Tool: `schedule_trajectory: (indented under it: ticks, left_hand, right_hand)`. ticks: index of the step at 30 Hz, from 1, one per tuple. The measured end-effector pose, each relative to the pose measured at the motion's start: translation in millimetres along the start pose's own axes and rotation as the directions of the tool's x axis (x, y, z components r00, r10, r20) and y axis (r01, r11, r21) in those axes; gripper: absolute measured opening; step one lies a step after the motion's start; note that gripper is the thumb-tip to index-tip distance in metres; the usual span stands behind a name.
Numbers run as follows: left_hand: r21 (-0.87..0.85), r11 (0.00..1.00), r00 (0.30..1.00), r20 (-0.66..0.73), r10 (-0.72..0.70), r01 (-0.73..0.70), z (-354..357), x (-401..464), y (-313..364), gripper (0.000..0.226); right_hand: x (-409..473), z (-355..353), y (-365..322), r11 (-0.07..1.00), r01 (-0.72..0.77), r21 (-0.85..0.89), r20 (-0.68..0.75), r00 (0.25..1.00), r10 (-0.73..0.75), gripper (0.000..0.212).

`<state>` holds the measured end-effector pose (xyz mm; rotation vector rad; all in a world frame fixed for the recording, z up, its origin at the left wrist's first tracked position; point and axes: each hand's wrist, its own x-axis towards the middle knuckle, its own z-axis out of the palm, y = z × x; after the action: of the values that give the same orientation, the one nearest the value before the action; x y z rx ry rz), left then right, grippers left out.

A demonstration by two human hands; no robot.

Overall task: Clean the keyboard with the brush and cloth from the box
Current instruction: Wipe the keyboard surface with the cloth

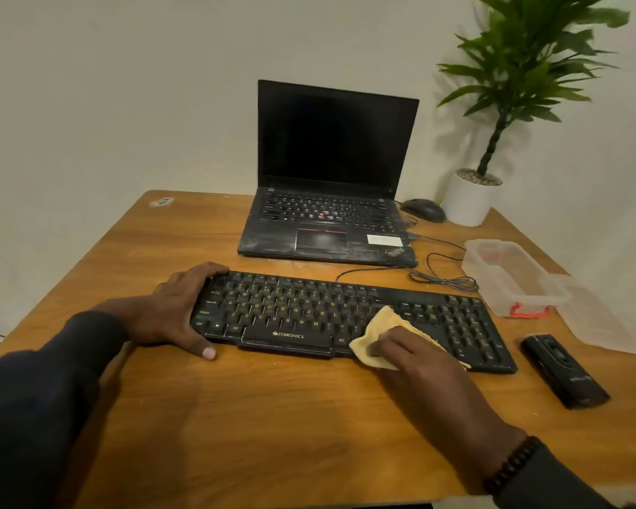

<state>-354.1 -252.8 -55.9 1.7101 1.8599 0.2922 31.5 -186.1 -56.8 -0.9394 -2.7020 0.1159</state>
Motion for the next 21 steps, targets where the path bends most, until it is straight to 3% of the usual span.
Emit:
schedule_trajectory:
  ticks: [10,18,21]
  left_hand:
    - [-0.010,0.999,0.999,0.008,-0.035,0.035,0,-4,8,0.122]
    - [-0.029,0.996,0.996,0.035,-0.085,0.086,0,-6,15,0.126]
    - [-0.038,0.993,0.992,0.065,-0.110,0.112,-2,-8,16,0.139]
  right_hand:
    - [-37,-19,44,0.961,-0.271,0.046,-0.008,0.962,0.272,0.041]
    - [13,16,-37,0.990,-0.060,0.130,-0.096,0.993,0.073,0.030]
    - [28,24,-49,0.967,-0.104,0.232,-0.135,0.981,0.138,0.024]
